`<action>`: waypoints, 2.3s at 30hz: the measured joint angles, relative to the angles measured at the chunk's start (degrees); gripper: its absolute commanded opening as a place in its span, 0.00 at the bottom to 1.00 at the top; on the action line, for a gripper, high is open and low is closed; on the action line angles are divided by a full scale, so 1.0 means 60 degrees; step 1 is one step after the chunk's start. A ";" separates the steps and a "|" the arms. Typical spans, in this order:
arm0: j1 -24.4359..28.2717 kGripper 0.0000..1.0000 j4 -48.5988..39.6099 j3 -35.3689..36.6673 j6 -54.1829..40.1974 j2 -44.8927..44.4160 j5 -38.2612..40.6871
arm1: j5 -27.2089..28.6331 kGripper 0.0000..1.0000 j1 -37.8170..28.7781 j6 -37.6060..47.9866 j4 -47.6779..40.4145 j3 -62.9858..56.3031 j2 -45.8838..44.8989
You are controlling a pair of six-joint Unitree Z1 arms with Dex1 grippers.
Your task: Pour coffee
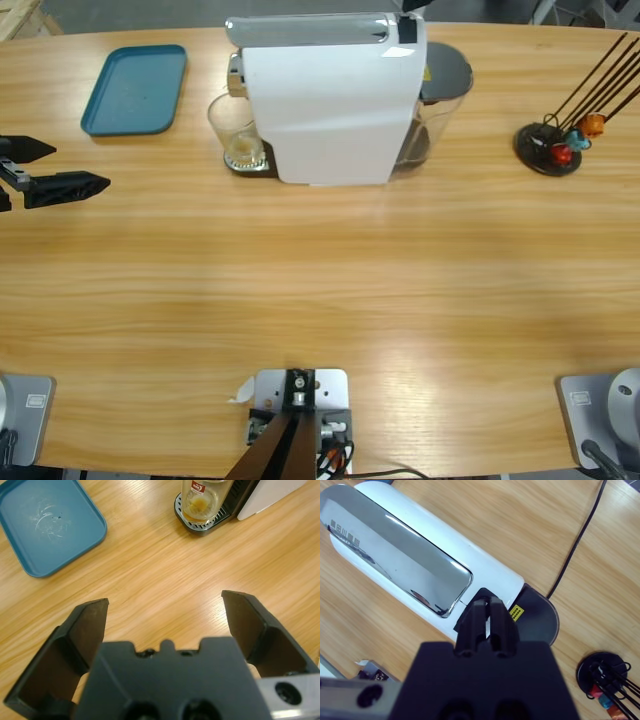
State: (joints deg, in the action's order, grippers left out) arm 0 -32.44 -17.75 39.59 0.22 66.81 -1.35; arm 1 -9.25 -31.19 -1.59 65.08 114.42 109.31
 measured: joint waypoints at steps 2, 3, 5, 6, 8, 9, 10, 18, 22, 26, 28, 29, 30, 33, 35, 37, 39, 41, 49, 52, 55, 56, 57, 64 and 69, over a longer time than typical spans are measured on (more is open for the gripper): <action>0.0000 1.00 0.0000 0.0000 0.0000 0.0000 0.0000 | 0.0000 0.00 0.0000 0.0000 0.0000 0.0000 0.0000; 0.0000 1.00 0.0000 0.0000 0.0000 0.0000 0.0000 | 0.0000 0.00 0.0000 0.0000 0.0000 -0.0001 0.0000; 0.0000 1.00 0.0000 0.0000 0.0000 0.0001 0.0000 | 0.0000 0.00 0.0000 0.0000 0.0001 -0.0018 0.0000; 0.0000 1.00 0.0000 0.0000 0.0000 0.0001 0.0000 | 0.0000 0.00 0.0000 0.0000 0.0001 -0.0036 0.0000; 0.0000 1.00 0.0000 0.0000 0.0000 0.0001 0.0000 | 0.0000 0.00 0.0000 0.0000 0.0001 -0.0069 0.0000; 0.0000 1.00 0.0000 0.0000 0.0000 0.0001 0.0000 | 0.0000 0.00 0.0000 0.0000 0.0000 -0.0091 0.0000; 0.0000 1.00 0.0000 0.0000 0.0000 0.0001 0.0000 | 0.0000 0.00 0.0000 0.0000 0.0000 -0.0117 -0.0001; 0.0000 1.00 0.0000 0.0000 0.0000 0.0078 0.0000 | 0.0000 0.00 0.0000 0.0000 -0.0114 -0.0282 -0.0042; 0.0000 1.00 0.0000 0.0000 0.0000 0.0080 0.0000 | 0.0000 0.00 0.0000 0.0000 -0.0128 -0.0291 -0.0042; 0.0000 1.00 0.0000 0.0000 0.0000 0.0115 0.0000 | 0.0110 0.79 0.0000 0.0000 -0.0151 -0.0227 -0.0067; 0.0000 1.00 0.0000 0.0000 0.0000 0.0150 0.0000 | 0.0322 0.99 0.0000 0.0000 -0.0151 -0.0032 -0.0072; 0.0000 1.00 0.0000 0.0000 0.0000 0.0167 0.0000 | 0.0437 1.00 0.0000 0.0000 -0.0151 0.0093 -0.0103; 0.0000 0.99 0.0000 0.0000 0.0000 0.0179 0.0000 | 0.0526 1.00 0.0000 0.0002 -0.0150 0.0167 -0.0167; 0.0001 0.99 0.0000 0.0001 0.0000 0.0243 0.0000 | 0.0675 1.00 0.0000 0.0008 -0.0160 0.0107 -0.0700; 0.0002 0.99 0.0000 0.0002 0.0000 0.0287 0.0000 | 0.0675 1.00 -0.0001 0.0040 -0.0170 -0.0216 -0.1173; 0.0002 0.99 0.0001 0.0002 0.0000 0.0325 0.0001 | 0.0663 1.00 -0.0011 0.0111 -0.0181 -0.0800 -0.1612; 0.0004 0.99 0.0076 0.0002 -0.0004 0.0362 0.0005 | 0.0532 1.00 -0.0072 0.0166 -0.0384 -0.1716 -0.2046; 0.0008 0.99 0.0270 0.0000 -0.0079 0.0378 0.0009 | 0.0379 1.00 -0.0262 0.0232 -0.1018 -0.3022 -0.2559; 0.0012 0.99 0.2261 -0.1007 -0.0645 -0.0100 0.0678 | -0.0178 1.00 -0.0505 0.0489 -0.3980 -0.7337 -0.4504; 0.0012 0.98 0.3024 -0.1411 -0.0882 -0.0126 0.1401 | -0.0460 1.00 -0.0505 0.0351 -0.4695 -0.8140 -0.4814; 0.0012 0.98 0.3473 -0.1656 -0.1079 -0.0076 0.2072 | -0.0638 1.00 -0.0513 0.0061 -0.5159 -0.8769 -0.5041; 0.0012 0.98 0.3556 -0.1688 -0.1127 -0.0020 0.2289 | -0.0645 1.00 -0.0518 0.0009 -0.5298 -0.8996 -0.5130; 0.0011 0.98 0.3617 -0.1712 -0.1161 0.0039 0.2472 | -0.0645 1.00 -0.0519 -0.0018 -0.5491 -0.9266 -0.5239; 0.0002 0.92 0.3791 -0.1864 -0.1289 0.0192 0.2903 | -0.0808 1.00 -0.0528 -0.0055 -0.6900 -1.0997 -0.6099; 0.0002 0.90 0.3807 -0.2064 -0.1641 0.0192 0.2866 | -0.1098 1.00 -0.0529 -0.0196 -0.7599 -1.2007 -0.6472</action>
State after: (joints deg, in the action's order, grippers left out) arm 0 -32.43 5.09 27.21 -9.63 67.97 15.85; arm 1 -15.83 -34.36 -2.76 19.49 42.37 70.48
